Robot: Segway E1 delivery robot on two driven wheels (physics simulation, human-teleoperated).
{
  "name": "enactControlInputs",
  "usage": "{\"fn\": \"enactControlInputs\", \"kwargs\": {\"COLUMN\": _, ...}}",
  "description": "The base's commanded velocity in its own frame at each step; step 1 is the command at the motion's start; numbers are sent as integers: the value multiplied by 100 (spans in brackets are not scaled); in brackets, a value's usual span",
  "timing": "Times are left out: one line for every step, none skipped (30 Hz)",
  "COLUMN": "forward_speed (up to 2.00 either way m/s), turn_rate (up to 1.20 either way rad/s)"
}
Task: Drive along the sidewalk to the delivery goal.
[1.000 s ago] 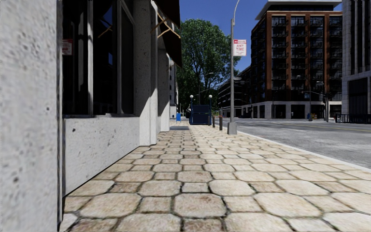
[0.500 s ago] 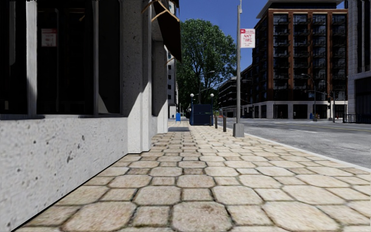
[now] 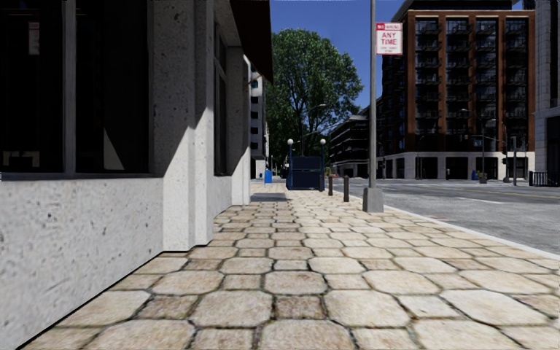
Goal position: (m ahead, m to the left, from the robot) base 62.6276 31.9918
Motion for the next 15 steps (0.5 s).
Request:
{"fn": "enactControlInputs", "kwargs": {"forward_speed": 192, "turn_rate": 0}}
{"fn": "enactControlInputs", "kwargs": {"forward_speed": 192, "turn_rate": 0}}
{"fn": "enactControlInputs", "kwargs": {"forward_speed": 192, "turn_rate": 0}}
{"fn": "enactControlInputs", "kwargs": {"forward_speed": 192, "turn_rate": 0}}
{"fn": "enactControlInputs", "kwargs": {"forward_speed": 192, "turn_rate": 0}}
{"fn": "enactControlInputs", "kwargs": {"forward_speed": 192, "turn_rate": 0}}
{"fn": "enactControlInputs", "kwargs": {"forward_speed": 192, "turn_rate": 0}}
{"fn": "enactControlInputs", "kwargs": {"forward_speed": 192, "turn_rate": 0}}
{"fn": "enactControlInputs", "kwargs": {"forward_speed": 192, "turn_rate": 0}}
{"fn": "enactControlInputs", "kwargs": {"forward_speed": 192, "turn_rate": 0}}
{"fn": "enactControlInputs", "kwargs": {"forward_speed": 192, "turn_rate": 0}}
{"fn": "enactControlInputs", "kwargs": {"forward_speed": 192, "turn_rate": 0}}
{"fn": "enactControlInputs", "kwargs": {"forward_speed": 192, "turn_rate": 0}}
{"fn": "enactControlInputs", "kwargs": {"forward_speed": 192, "turn_rate": 0}}
{"fn": "enactControlInputs", "kwargs": {"forward_speed": 192, "turn_rate": 0}}
